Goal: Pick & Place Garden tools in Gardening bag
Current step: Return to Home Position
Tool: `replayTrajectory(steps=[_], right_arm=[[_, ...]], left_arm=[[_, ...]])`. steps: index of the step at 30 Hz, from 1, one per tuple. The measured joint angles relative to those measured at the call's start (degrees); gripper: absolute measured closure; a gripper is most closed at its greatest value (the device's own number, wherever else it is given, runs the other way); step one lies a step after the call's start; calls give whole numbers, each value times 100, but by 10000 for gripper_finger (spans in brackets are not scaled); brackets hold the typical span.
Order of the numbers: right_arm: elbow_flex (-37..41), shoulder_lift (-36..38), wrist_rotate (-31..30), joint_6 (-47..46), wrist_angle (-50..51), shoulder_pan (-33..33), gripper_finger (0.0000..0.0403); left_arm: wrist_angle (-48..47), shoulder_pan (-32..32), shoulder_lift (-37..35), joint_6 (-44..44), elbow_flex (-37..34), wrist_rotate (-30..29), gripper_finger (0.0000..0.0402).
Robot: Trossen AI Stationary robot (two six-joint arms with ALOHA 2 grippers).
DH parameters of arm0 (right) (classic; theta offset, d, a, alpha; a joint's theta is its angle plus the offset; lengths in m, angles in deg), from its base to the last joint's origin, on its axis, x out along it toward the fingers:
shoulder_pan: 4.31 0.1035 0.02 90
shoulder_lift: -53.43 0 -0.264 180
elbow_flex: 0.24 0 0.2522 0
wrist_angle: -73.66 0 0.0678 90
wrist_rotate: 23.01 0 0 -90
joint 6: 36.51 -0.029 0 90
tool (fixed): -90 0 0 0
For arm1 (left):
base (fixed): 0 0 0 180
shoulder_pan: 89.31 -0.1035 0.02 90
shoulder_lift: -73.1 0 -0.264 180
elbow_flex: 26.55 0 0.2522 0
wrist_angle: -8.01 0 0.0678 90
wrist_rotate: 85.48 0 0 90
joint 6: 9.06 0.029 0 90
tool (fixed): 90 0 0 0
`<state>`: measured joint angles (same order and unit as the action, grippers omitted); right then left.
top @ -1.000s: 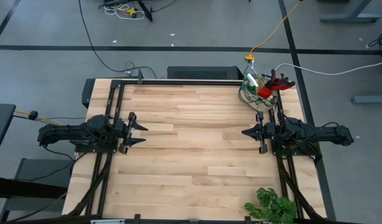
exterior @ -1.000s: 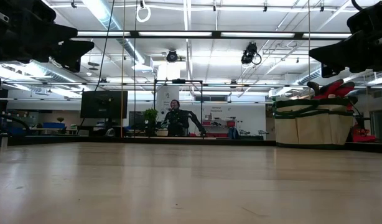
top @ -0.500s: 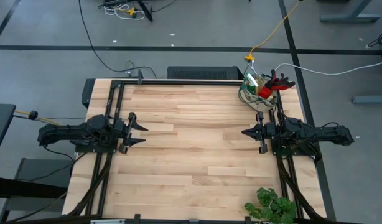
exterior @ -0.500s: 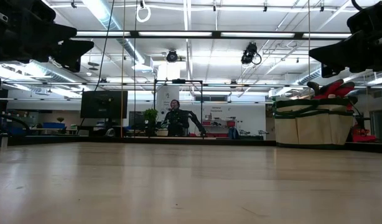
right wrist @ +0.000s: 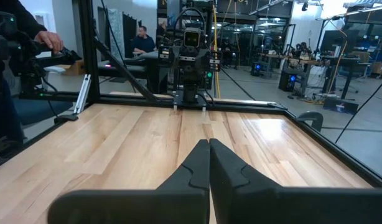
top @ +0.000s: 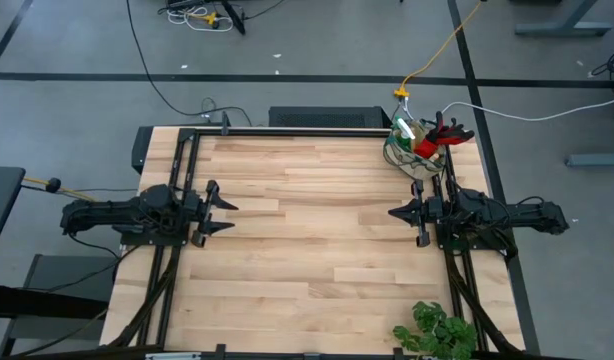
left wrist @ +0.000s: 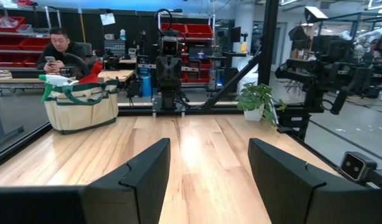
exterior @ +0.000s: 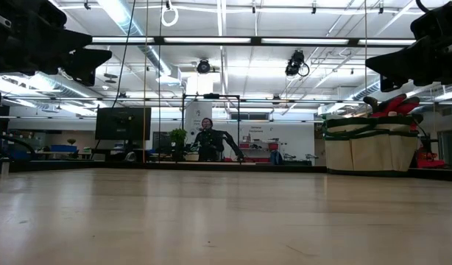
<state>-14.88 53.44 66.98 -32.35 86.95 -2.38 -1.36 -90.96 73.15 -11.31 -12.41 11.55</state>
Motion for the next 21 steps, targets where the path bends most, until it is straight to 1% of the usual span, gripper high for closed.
replayTrajectory(steps=[4, 7, 10, 21], right_arm=[[0, 0, 0, 0, 2, 0, 401], [0, 0, 1, 0, 1, 0, 401], [0, 0, 0, 0, 0, 0, 401], [0, 0, 0, 0, 2, 0, 401]], left_arm=[[-39, 0, 0, 16, 0, -148, 179], [-50, 0, 0, 222, 0, -174, 180], [-90, 0, 0, 344, 0, -272, 190], [-184, 0, 0, 357, 0, -512, 269]])
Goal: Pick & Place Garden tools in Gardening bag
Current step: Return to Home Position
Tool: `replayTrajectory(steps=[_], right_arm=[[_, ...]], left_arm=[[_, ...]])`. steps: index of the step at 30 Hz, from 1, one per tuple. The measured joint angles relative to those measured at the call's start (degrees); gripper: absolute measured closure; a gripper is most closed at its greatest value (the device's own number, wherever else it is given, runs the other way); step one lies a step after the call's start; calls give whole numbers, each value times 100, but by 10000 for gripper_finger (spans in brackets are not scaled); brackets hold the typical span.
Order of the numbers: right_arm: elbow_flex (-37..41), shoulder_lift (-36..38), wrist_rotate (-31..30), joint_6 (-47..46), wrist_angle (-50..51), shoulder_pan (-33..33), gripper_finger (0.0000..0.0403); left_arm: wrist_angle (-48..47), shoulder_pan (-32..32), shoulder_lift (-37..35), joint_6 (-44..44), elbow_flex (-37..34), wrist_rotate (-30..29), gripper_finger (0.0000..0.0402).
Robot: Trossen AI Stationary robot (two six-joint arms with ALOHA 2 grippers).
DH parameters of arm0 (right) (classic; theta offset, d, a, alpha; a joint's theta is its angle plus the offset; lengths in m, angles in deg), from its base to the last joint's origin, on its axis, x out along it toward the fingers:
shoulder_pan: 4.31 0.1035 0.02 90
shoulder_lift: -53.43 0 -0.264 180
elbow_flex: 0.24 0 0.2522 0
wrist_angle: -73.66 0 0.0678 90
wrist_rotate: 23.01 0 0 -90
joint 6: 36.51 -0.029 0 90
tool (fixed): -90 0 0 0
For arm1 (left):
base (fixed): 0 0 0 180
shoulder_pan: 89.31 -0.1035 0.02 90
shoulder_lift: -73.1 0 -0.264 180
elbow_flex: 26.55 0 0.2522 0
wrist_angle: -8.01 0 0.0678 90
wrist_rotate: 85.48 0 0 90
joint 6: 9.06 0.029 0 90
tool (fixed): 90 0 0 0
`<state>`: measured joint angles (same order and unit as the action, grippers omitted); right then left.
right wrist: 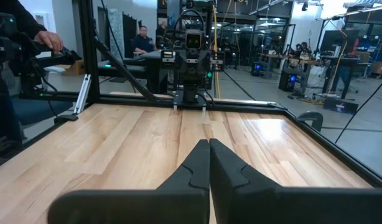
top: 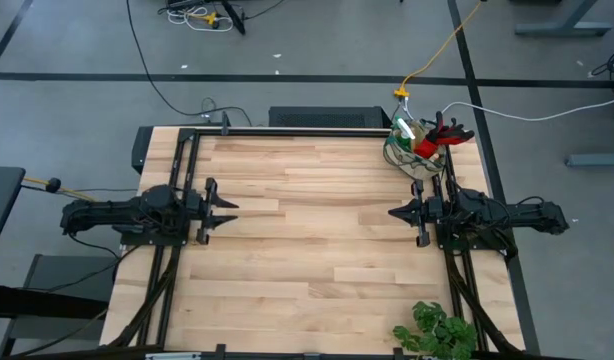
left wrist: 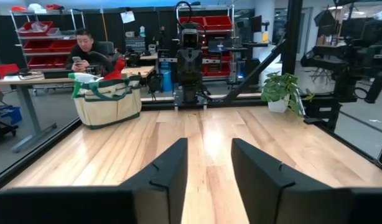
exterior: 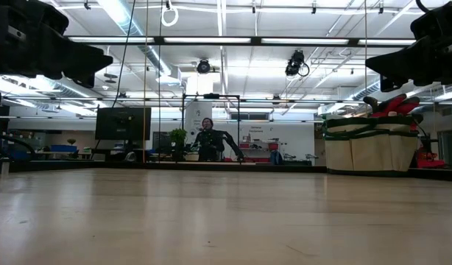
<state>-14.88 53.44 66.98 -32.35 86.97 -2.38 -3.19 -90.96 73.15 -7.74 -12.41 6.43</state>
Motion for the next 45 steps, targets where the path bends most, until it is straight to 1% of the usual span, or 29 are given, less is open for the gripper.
replayTrajectory(steps=[9, 21, 37, 45], right_arm=[[0, 0, 0, -2, -2, 0, 401], [0, 0, 0, 0, -2, 0, 401], [0, 0, 0, -2, 0, 0, 401], [0, 0, 0, -1, -2, 0, 401]], left_arm=[[-13, 0, 0, -3, 0, -58, 319], [-19, 0, 0, -14, 0, -83, 359], [-21, 0, 0, -12, 2, -83, 393], [-23, 0, 0, -12, 0, -83, 392]])
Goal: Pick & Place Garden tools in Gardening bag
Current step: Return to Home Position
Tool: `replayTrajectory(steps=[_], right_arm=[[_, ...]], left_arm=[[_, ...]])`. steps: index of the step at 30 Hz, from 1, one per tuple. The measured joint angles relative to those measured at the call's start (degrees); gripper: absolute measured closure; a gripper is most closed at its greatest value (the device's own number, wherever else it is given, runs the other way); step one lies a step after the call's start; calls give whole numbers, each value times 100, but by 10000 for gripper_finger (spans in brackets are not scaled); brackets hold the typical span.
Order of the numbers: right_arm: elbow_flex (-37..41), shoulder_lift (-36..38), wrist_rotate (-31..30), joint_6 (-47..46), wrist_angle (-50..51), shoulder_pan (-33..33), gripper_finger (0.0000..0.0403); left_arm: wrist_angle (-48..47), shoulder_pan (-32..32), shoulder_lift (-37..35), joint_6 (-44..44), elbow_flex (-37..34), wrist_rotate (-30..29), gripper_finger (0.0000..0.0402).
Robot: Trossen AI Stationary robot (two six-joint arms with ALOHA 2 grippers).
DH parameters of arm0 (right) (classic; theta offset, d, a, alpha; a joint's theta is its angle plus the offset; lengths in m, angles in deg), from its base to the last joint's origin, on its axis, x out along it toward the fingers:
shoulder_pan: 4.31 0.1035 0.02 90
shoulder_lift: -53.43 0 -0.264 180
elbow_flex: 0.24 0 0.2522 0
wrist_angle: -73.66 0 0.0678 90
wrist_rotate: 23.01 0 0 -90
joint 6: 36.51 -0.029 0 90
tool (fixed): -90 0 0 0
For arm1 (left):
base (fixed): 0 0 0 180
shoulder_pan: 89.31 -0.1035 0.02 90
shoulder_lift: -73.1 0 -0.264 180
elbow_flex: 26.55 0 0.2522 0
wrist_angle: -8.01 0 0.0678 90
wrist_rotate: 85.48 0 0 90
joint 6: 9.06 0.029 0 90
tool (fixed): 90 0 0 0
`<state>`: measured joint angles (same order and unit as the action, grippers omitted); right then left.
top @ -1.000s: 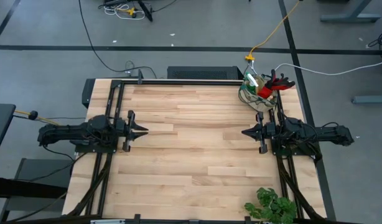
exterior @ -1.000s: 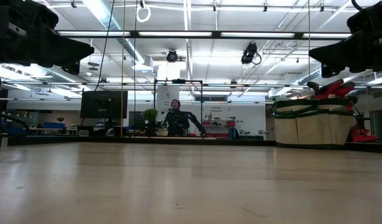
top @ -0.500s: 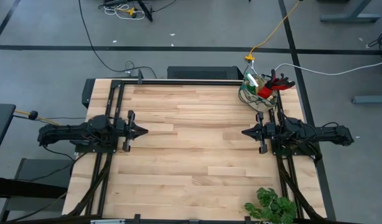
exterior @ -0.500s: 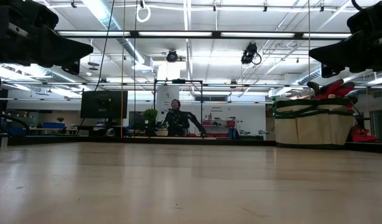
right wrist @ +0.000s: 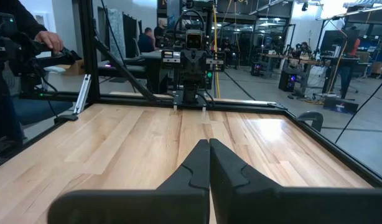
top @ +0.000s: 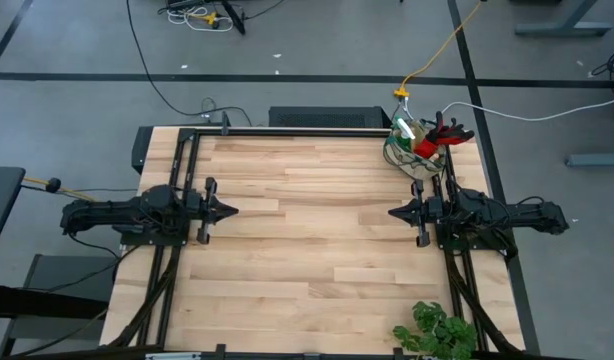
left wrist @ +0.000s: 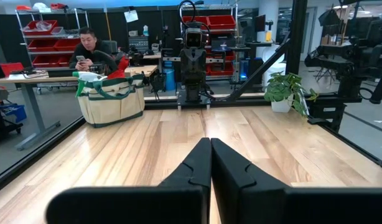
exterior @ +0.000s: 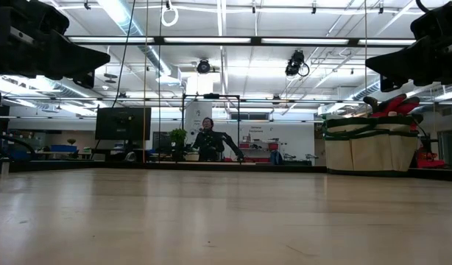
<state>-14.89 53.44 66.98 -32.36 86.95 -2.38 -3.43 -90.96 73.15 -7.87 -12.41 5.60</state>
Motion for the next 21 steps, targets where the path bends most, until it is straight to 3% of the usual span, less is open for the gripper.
replayTrajectory(steps=[21], right_arm=[[-2, 0, 1, 1, 1, -2, 401]], left_arm=[[15, 0, 9, -22, 1, 2, 374]])
